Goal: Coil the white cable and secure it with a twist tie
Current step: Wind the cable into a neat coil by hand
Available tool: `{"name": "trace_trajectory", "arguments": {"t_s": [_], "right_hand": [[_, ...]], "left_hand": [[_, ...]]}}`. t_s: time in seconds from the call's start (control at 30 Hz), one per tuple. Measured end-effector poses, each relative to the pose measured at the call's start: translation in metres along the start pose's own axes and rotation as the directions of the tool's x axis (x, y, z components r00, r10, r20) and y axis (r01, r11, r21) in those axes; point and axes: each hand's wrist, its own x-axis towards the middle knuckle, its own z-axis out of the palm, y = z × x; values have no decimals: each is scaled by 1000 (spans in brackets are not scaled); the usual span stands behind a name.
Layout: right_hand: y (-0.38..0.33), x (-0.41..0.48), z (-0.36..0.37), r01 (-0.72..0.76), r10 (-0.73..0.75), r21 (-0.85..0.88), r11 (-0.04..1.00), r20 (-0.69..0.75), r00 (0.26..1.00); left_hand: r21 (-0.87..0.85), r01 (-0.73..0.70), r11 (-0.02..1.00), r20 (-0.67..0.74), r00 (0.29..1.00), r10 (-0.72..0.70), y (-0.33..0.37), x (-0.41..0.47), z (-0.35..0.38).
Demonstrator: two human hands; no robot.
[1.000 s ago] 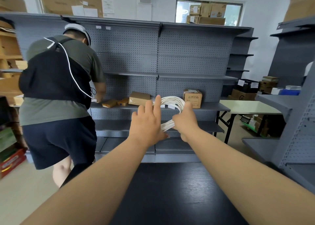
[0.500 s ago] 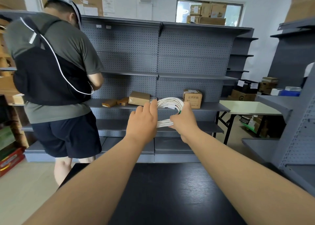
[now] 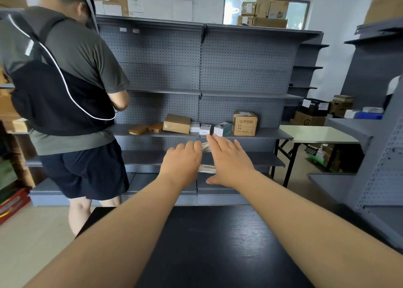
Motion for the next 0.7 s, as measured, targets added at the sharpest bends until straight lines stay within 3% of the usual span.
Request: {"name": "trace_trajectory", "arguments": {"t_s": [0.43,0.7], "right_hand": [[-22,-8,33,-11,15,27,1000,-148,989],[-42,-19,59,-27,24,-17,999,-161,987]], "left_hand": [[-28,-88,996,17,996,88,-9,-26,16],[-66,-73,995,26,997,75,-15,-48,37]]}}
